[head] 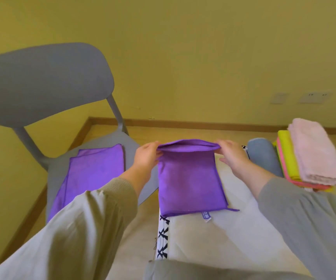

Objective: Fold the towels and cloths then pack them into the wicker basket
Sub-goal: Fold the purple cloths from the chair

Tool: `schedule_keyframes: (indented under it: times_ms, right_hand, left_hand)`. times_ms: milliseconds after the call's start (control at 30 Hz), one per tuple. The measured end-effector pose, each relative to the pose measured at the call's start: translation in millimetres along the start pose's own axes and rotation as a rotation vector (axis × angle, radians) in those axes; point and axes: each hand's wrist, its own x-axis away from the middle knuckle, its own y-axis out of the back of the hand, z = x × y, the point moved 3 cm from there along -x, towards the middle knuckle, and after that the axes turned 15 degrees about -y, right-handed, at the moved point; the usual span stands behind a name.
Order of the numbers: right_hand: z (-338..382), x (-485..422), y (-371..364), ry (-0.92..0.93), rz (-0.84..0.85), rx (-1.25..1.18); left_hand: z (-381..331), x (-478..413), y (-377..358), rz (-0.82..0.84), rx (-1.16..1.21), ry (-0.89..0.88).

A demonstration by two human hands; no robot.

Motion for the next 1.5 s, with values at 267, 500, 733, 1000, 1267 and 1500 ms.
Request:
schedule_keyframes:
  times_ms: [267,500,733,1000,1267,1500]
  right_hand:
    - [-66,18,7,-0.114,0.034,-0.249]
    - [-95,33,15,-0.358,0.112,0.014]
    - [-109,29,14,-0.293,0.013,0.187]
    - [-117,22,18,-0.402,0.002,0.266]
    - [-127,26,21,-0.545,0.149,0.368]
    - [-125,29,20,-0.548,0.173,0.459]
  left_hand:
    - [36,50,22,-0.015,0.088,0.081]
    - [60,84,25,0.158,-0.191,0.066]
    - [82,96,30,0.173,-0.415,-0.004]
    - [91,97,32,0.152,-0.527,-0.038]
    - [94,97,33,0.141,-0.565,-0.016]
    - [94,97,36,0.175,-0.733,-0.064]
